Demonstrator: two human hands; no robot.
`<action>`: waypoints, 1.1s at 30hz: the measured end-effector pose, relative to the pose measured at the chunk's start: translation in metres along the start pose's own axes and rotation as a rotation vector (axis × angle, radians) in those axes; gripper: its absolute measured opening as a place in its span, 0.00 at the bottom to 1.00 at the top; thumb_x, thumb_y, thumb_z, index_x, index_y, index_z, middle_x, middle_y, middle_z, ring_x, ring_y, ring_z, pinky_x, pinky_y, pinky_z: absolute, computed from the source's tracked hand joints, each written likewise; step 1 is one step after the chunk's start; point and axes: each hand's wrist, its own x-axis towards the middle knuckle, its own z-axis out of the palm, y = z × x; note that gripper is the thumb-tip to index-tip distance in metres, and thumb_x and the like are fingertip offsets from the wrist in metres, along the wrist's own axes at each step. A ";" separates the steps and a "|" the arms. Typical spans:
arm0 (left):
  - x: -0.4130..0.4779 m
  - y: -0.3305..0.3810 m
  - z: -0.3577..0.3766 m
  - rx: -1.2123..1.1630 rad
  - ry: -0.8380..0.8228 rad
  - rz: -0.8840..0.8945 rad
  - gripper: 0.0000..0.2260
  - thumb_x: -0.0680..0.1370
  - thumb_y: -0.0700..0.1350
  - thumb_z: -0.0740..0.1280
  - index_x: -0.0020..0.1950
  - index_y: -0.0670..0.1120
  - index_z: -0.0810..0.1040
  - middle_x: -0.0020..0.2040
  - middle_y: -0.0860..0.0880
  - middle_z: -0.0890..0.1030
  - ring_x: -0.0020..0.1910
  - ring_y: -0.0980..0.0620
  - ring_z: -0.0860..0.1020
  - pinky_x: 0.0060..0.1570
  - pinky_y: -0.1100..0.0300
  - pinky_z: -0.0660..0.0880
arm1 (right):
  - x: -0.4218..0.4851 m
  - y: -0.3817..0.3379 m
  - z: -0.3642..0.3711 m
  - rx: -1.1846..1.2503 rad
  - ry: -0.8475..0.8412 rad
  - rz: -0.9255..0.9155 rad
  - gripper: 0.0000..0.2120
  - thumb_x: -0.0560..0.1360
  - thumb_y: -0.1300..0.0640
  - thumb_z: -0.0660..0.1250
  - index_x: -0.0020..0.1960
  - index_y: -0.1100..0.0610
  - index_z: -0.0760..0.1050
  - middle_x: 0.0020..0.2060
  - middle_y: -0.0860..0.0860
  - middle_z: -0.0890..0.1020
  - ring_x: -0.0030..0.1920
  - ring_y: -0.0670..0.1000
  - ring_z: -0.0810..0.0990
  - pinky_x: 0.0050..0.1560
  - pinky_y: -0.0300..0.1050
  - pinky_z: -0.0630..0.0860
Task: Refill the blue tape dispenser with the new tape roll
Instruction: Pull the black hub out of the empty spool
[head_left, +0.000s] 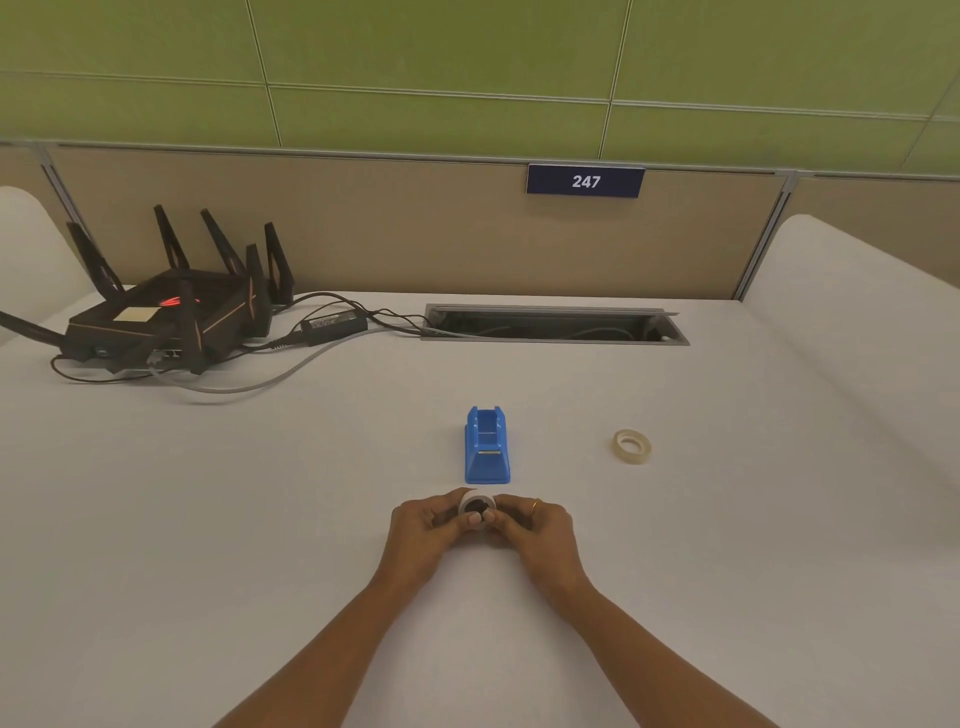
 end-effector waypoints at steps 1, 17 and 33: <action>0.000 0.000 0.000 -0.008 0.007 -0.003 0.11 0.70 0.35 0.69 0.43 0.52 0.82 0.34 0.62 0.84 0.39 0.64 0.81 0.41 0.73 0.75 | 0.000 0.000 0.000 0.008 0.002 0.004 0.10 0.72 0.61 0.69 0.51 0.64 0.80 0.42 0.58 0.84 0.32 0.38 0.81 0.36 0.27 0.74; -0.002 -0.007 0.006 0.164 0.174 0.071 0.13 0.68 0.37 0.72 0.52 0.46 0.80 0.44 0.51 0.83 0.39 0.67 0.80 0.42 0.73 0.76 | -0.001 -0.001 0.011 -0.082 -0.043 -0.051 0.18 0.69 0.44 0.69 0.52 0.55 0.79 0.44 0.52 0.85 0.45 0.48 0.83 0.47 0.37 0.77; 0.001 -0.004 -0.007 -0.083 0.011 -0.084 0.13 0.73 0.35 0.66 0.51 0.50 0.79 0.40 0.58 0.85 0.43 0.56 0.83 0.50 0.64 0.77 | -0.005 -0.008 0.001 0.037 -0.054 -0.091 0.22 0.69 0.60 0.73 0.61 0.54 0.73 0.51 0.49 0.79 0.47 0.47 0.81 0.42 0.28 0.75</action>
